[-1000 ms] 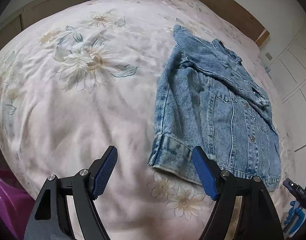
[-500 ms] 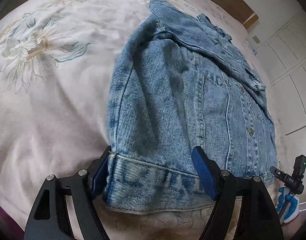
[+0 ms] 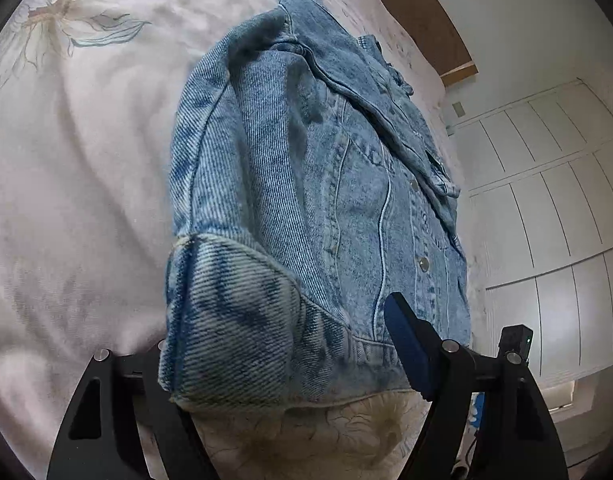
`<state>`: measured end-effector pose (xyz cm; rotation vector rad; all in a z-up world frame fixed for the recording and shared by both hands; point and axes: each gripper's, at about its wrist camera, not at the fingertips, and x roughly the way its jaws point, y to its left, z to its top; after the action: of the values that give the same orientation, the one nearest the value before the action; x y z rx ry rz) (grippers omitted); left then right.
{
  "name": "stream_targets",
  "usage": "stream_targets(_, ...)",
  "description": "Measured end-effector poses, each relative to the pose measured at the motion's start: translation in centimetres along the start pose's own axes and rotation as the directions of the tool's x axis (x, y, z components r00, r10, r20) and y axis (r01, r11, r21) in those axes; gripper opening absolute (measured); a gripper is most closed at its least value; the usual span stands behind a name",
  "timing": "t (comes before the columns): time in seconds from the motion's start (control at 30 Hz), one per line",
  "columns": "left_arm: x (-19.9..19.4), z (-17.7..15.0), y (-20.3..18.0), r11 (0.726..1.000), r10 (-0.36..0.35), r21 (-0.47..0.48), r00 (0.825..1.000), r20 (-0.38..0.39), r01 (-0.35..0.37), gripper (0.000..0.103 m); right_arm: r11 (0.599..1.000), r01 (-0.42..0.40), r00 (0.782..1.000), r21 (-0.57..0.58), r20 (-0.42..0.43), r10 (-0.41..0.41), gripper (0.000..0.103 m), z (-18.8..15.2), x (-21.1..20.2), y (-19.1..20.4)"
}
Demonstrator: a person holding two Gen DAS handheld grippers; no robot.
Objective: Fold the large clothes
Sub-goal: 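Grasp the denim hem with the left tool while the right tool grasps it too, then lift the hem with both tools and fold it over onto the collar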
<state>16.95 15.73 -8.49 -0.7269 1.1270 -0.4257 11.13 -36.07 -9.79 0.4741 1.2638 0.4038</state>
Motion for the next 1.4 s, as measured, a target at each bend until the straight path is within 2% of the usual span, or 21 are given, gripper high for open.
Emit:
stream_targets(0.1, -0.3, 0.6, 0.4, 0.999, -0.017, -0.040, 0.999, 0.029, 0.018, 0.066, 1.000, -0.010, 1.000, 0.002, -0.001, 0.010, 0.072, -0.1, 0.0, 0.3)
stream_targets(0.27, -1.0, 1.1, 1.3, 0.995, -0.020, -0.100, 0.997, 0.071, 0.027, 0.048, 0.997, -0.066, 0.998, 0.037, 0.010, 0.065, 0.070, 0.1, -0.2, 0.2)
stream_targets(0.5, -1.0, 1.0, 1.4, 0.994, -0.009, -0.106, 0.997, 0.075, 0.017, 0.045, 0.994, -0.091, 0.996, 0.063, 0.031, 0.089, 0.053, 0.3, -0.3, -0.6)
stream_targets(0.6, -0.7, 0.7, 1.3, 0.994, 0.002, -0.108, 0.997, 0.077, 0.006, 0.042, 0.992, -0.100, 0.995, 0.072, 0.026, 0.099, 0.052, 0.2, 0.1, -0.9)
stream_targets(0.7, -0.4, 0.5, 1.1, 0.993, 0.020, -0.115, 0.996, 0.084, -0.010, 0.034, 0.989, -0.126, 0.992, 0.073, 0.014, 0.125, 0.052, -0.2, 0.3, -0.8)
stream_targets(0.77, -0.2, 0.4, 1.1, 0.992, 0.030, -0.123, 0.996, 0.089, -0.019, 0.028, 0.991, -0.122, 0.992, 0.056, 0.007, 0.122, 0.048, -0.6, 0.4, -0.6)
stream_targets(0.83, -0.4, 0.2, 1.2, 0.992, 0.031, -0.126, 0.995, 0.097, -0.018, 0.025, 0.990, -0.127, 0.992, 0.057, 0.013, 0.126, 0.033, -0.7, 0.5, -0.5)
stream_targets(1.0, -1.4, 0.2, 0.9, 0.993, 0.019, -0.115, 0.993, 0.115, -0.006, 0.015, 0.985, -0.156, 0.988, 0.068, 0.030, 0.154, 0.023, -0.9, 0.3, -0.3)
stream_targets(1.23, -2.7, 1.5, -1.2, 0.997, -0.027, -0.068, 0.989, 0.146, 0.038, 0.011, 0.972, -0.231, 0.970, 0.052, 0.092, 0.225, 0.020, 0.1, -1.6, 0.4)
stream_targets(1.4, -3.8, 2.6, -3.5, 0.998, -0.066, -0.009, 0.984, 0.167, 0.069, 0.010, 0.953, -0.302, 0.943, 0.028, 0.154, 0.294, 0.018, 1.7, -3.3, 1.4)
